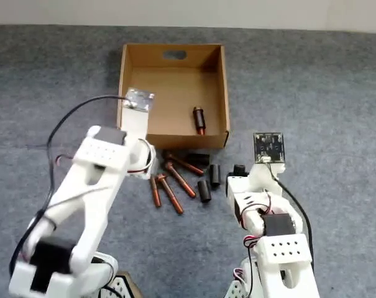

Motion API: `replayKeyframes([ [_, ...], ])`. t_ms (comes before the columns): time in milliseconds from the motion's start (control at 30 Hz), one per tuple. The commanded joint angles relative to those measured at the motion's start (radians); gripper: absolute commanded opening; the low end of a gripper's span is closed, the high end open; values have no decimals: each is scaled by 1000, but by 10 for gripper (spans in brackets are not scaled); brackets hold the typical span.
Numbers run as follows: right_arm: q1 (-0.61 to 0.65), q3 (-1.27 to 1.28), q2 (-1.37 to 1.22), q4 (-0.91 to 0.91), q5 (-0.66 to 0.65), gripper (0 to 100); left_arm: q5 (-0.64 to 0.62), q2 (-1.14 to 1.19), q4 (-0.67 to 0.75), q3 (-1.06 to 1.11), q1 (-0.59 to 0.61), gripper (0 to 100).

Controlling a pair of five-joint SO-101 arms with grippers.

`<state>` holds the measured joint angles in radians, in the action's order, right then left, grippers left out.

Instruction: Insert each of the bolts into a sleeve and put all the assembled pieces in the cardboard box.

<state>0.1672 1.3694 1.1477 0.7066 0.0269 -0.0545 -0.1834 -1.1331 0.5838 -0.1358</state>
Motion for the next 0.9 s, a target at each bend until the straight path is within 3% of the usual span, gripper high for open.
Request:
replayKeyframes([
  [0,-10,-5,19,-18,9,5,-17,88,25,-93,-12,174],
  [400,-10,-4,19,-18,9,5,-117,211,121,-120,-19,171],
  [867,-10,-4,19,-18,9,5,-129,274,49,-119,-4,168],
])
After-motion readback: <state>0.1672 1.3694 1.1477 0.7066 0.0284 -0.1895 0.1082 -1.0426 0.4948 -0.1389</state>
